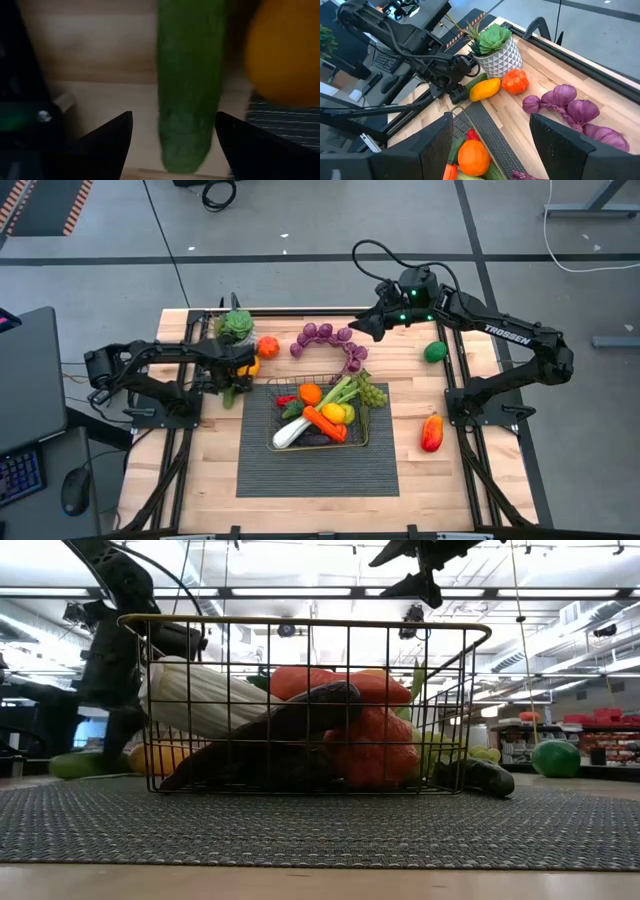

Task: Build produce basket
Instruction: Put the green cucumber into the gold wire basket

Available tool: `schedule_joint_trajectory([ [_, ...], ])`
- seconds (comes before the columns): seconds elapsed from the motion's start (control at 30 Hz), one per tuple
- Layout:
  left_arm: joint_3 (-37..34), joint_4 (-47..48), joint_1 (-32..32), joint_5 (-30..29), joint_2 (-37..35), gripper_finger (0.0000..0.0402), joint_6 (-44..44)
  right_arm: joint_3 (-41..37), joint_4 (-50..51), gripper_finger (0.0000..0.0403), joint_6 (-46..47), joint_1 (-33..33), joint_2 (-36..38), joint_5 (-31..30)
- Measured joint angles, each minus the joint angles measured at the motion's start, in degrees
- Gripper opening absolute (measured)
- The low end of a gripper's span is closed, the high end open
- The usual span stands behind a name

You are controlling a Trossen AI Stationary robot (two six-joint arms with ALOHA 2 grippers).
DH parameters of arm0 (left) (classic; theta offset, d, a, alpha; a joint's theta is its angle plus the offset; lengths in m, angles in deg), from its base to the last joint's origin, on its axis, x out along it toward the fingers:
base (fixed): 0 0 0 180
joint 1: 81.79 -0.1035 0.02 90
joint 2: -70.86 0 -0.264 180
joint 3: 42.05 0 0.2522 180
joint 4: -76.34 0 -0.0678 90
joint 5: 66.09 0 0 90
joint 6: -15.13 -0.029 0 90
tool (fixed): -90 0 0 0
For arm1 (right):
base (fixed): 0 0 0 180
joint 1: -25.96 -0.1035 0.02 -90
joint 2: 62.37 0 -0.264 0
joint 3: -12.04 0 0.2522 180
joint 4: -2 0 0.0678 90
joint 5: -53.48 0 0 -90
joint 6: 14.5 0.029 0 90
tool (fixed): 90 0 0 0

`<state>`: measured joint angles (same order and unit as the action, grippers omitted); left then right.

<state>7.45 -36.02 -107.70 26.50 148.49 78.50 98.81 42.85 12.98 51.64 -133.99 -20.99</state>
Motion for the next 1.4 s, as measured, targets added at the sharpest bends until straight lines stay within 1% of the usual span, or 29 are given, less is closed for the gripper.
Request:
schedule_joint_trajectory([
  [0.2, -2.0, 0.1, 0.4, 1.1, 0.0, 0.0286, -1.0, 0.0, 0.0, 0.0268, 0.9, -0.7, 0.0, 0.3],
  [0.3, -2.1, 0.1, 0.8, 1.8, 0.0, 0.0271, -0.3, 0.0, 0.0, 0.0268, 0.9, -1.0, 0.0, 0.2],
  [0.4, -2.1, 0.1, 0.8, 3.2, 0.0, 0.0236, 0.4, 0.0, 0.0, 0.0268, 0.9, -1.1, 0.0, 0.2],
  [0.53, -2.1, 0.1, 0.8, 5.4, 0.0, 0.0178, 0.4, 0.0, 0.0, 0.0268, 0.9, -1.1, 0.0, 0.2],
  [0.63, -1.6, 0.7, 0.8, 7.2, -0.1, 0.0139, -1.2, 0.0, 0.0, 0.0268, 0.9, -1.1, 0.0, 0.2],
  [0.7, -0.3, 2.1, 0.8, 7.6, -0.2, 0.0122, -2.5, 0.0, 0.0, 0.0268, 0.9, -1.1, 0.0, 0.1],
  [0.83, 3.9, 6.0, 1.5, 6.5, -1.4, 0.0121, -6.9, 0.0, 0.2, 0.0268, 0.9, -1.3, 0.0, 0.1],
  [0.9, 6.4, 9.4, 2.6, 5.3, -2.7, 0.0130, -8.1, 0.0, 0.3, 0.0268, 1.0, -1.5, 0.0, 0.7],
  [1.03, 11.7, 17.1, 6.2, 2.3, -6.2, 0.0141, -8.0, 0.0, 1.0, 0.0268, 1.0, -1.7, 0.0, 0.9],
  [1.1, 14.6, 20.3, 8.9, 0.2, -8.1, 0.0137, -6.2, 0.0, 1.5, 0.0268, 0.9, -1.7, 0.0, 0.8],
  [1.17, 17.7, 21.6, 12.0, -1.3, -10.2, 0.0132, -3.2, 0.0, 1.7, 0.0268, 0.9, -1.7, 0.0, 0.7],
  [1.27, 22.5, 20.9, 16.9, -3.2, -13.0, 0.0130, 1.4, 0.0, 1.8, 0.0268, 0.8, -1.7, 0.0, 0.7],
  [1.4, 29.6, 17.5, 23.8, -9.0, -14.6, 0.0138, 7.7, 0.0, 1.8, 0.0268, 0.9, -1.7, 0.0, 0.7],
])
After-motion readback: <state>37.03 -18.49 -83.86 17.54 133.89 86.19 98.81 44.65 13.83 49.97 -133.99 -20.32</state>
